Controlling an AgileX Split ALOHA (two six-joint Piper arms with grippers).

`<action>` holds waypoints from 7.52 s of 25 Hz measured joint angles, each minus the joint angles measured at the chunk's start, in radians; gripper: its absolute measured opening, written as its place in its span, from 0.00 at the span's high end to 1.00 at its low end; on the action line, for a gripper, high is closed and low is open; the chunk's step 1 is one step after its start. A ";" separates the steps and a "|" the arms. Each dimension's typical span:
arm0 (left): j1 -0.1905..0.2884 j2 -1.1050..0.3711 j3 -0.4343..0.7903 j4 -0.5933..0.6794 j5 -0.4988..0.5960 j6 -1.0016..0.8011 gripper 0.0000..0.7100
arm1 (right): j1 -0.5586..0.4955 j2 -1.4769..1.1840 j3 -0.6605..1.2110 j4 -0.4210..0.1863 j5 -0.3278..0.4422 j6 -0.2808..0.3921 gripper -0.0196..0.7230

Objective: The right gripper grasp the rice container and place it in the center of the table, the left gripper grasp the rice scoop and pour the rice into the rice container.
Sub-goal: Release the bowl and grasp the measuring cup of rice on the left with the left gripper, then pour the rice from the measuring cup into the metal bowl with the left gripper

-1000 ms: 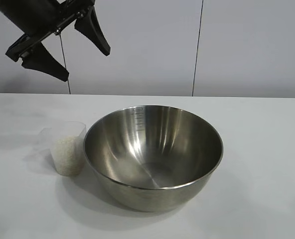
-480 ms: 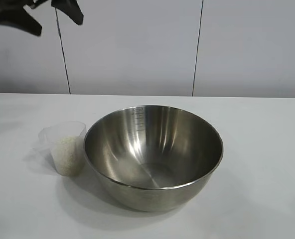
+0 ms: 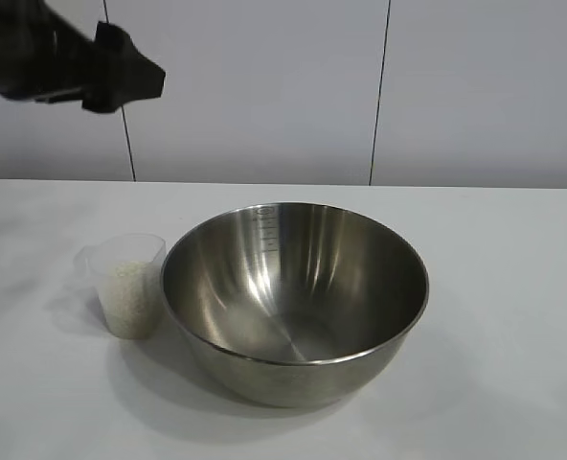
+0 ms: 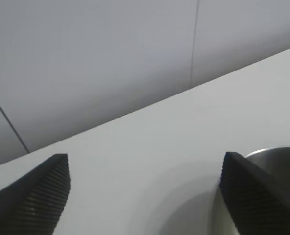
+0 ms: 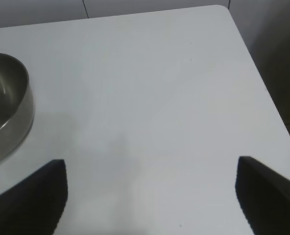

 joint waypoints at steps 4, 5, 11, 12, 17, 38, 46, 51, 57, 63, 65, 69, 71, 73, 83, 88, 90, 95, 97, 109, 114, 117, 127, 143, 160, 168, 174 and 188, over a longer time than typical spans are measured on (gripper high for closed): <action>0.035 -0.002 0.133 -0.202 -0.231 0.145 0.15 | 0.000 0.000 0.000 0.000 0.000 0.000 0.11; 0.040 -0.002 0.159 -0.252 -0.256 0.182 0.15 | 0.000 0.000 0.000 0.000 0.000 0.000 0.11; 0.043 -0.003 0.300 -0.380 -0.366 0.309 0.16 | 0.000 0.000 0.000 0.000 0.000 0.000 0.11; 0.043 -0.003 0.337 -0.380 -0.405 0.316 0.16 | 0.000 0.000 0.000 0.000 0.000 0.000 0.11; 0.043 0.076 0.490 -0.380 -0.592 0.355 0.21 | 0.000 0.000 0.000 0.000 0.000 0.000 0.11; 0.044 0.471 0.387 -0.379 -0.613 0.415 0.27 | 0.000 0.000 0.000 0.000 -0.001 0.000 0.11; 0.044 0.563 0.304 -0.371 -0.613 0.429 0.27 | 0.000 0.000 0.000 0.000 -0.001 0.000 0.11; 0.045 0.600 0.254 -0.353 -0.613 0.438 0.27 | 0.000 0.000 0.000 0.000 -0.001 0.001 0.11; 0.086 0.602 0.215 -0.307 -0.613 0.439 0.27 | 0.000 0.000 0.000 0.000 0.000 0.001 0.11; 0.152 0.602 0.183 -0.148 -0.613 0.435 0.27 | 0.000 0.000 0.000 0.000 0.000 0.001 0.11; 0.165 0.602 0.168 -0.123 -0.613 0.412 0.27 | 0.000 0.000 0.000 0.000 0.000 0.001 0.11; 0.197 0.611 0.139 -0.112 -0.613 0.368 0.27 | 0.000 0.000 0.000 0.000 0.000 0.001 0.11; 0.206 0.624 0.127 -0.100 -0.613 0.359 0.27 | 0.000 0.000 0.000 0.000 0.000 0.001 0.11; 0.211 0.637 0.117 -0.077 -0.613 0.358 0.28 | 0.000 0.000 0.000 0.000 0.000 0.001 0.11; 0.211 0.643 0.088 0.021 -0.613 0.362 0.76 | 0.000 0.000 0.000 0.000 0.000 0.001 0.11; 0.211 0.643 0.086 0.059 -0.613 0.362 0.96 | 0.000 0.000 0.000 0.000 -0.001 0.001 0.11; 0.211 0.643 0.086 0.059 -0.613 0.362 0.97 | 0.000 0.000 0.000 0.000 -0.001 0.001 0.11; 0.211 0.643 0.086 0.060 -0.614 0.362 0.98 | 0.000 0.000 0.000 0.000 -0.001 0.001 0.11; 0.211 0.643 0.086 0.060 -0.614 0.361 0.98 | 0.000 0.000 0.000 0.000 -0.001 0.001 0.11; 0.211 0.544 0.086 0.063 -0.599 0.317 0.99 | 0.000 0.000 0.000 0.000 -0.001 0.001 0.11; 0.211 0.485 0.087 0.080 -0.592 0.317 0.99 | 0.000 0.000 0.000 0.000 0.000 0.001 0.11; 0.211 0.442 0.087 0.091 -0.591 0.317 0.99 | 0.000 0.000 0.000 0.000 0.000 0.001 0.11; 0.204 0.240 0.053 0.157 -0.474 0.316 0.99 | 0.000 0.000 0.000 0.000 0.000 0.001 0.11; -0.021 0.181 -0.176 0.289 -0.112 0.325 0.99 | 0.000 0.000 0.000 0.000 0.000 0.001 0.11; -0.189 0.181 -0.291 0.503 0.261 0.863 0.99 | 0.000 0.000 0.000 0.000 -0.001 0.001 0.11; -0.189 0.181 -0.291 0.503 0.279 1.143 0.99 | 0.000 0.000 0.000 0.000 0.000 0.001 0.11; -0.189 0.181 -0.291 0.508 0.271 1.233 0.99 | 0.000 0.000 0.000 0.000 0.000 0.001 0.11; -0.189 0.221 -0.334 0.690 0.186 1.317 0.99 | 0.000 0.000 0.000 0.000 0.000 0.001 0.11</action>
